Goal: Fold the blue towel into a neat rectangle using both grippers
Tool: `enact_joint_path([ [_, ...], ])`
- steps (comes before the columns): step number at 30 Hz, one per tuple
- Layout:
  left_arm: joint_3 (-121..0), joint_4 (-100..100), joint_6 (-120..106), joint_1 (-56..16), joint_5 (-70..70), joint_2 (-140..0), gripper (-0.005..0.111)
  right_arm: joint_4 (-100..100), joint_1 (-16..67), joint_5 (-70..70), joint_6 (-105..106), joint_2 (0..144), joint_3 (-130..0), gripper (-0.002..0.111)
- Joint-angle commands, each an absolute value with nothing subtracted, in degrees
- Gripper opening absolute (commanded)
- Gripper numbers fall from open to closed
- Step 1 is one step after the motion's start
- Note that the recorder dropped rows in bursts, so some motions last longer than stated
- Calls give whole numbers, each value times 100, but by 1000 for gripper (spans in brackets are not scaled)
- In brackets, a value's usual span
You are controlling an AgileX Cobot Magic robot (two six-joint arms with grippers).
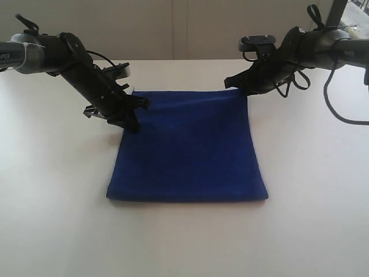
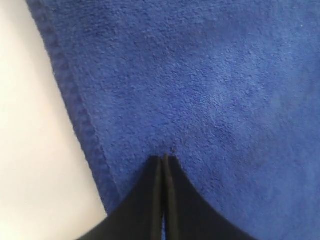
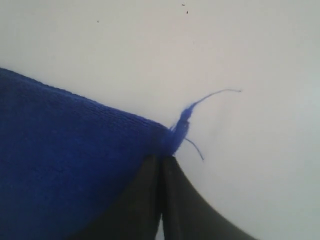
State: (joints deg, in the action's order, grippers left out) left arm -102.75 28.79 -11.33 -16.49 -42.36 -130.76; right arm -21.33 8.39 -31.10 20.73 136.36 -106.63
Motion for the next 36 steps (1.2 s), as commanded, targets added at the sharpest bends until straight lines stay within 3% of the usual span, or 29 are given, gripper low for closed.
enact_joint_path([
  [1, -10260, 2954, -1148, -1671, -4307, -13090, 0, -2066, 795, -3115, 2078, 13565, -10672, 0],
  [9, -10260, 2969, -1137, -1671, -4295, -13090, 0, -1942, 795, -3152, 2078, 13565, -10672, 3],
  [11, -10260, 2994, -1137, -1671, -4295, -13090, 0, -1942, 795, -3153, 2078, 13565, -10672, 11],
  [14, -10260, 3017, -1137, -1671, -4295, -13090, 0, -1942, 795, -3050, 2078, 13538, -10672, 43],
  [15, -10260, 3041, -1137, -1671, -4295, -13090, 0, -1968, 795, -3034, 2078, 13488, -10682, 47],
  [18, -10271, 3043, -1137, -1671, -4283, -13090, 0, -2285, 795, -3157, 2078, 13186, -10682, 35],
  [21, -10382, 3031, -1275, -1661, -4086, -12944, 0, -2678, 818, -3692, 2107, 13057, -10682, 1],
  [25, -10605, 3020, -1514, -1635, -3768, -12762, 0, -2726, 859, -3904, 2345, 13229, -10672, 0],
  [36, -10803, 3427, -1787, -1635, -3860, -13237, 0, -3509, 1044, -2454, 2715, 14094, -10684, 0],
])
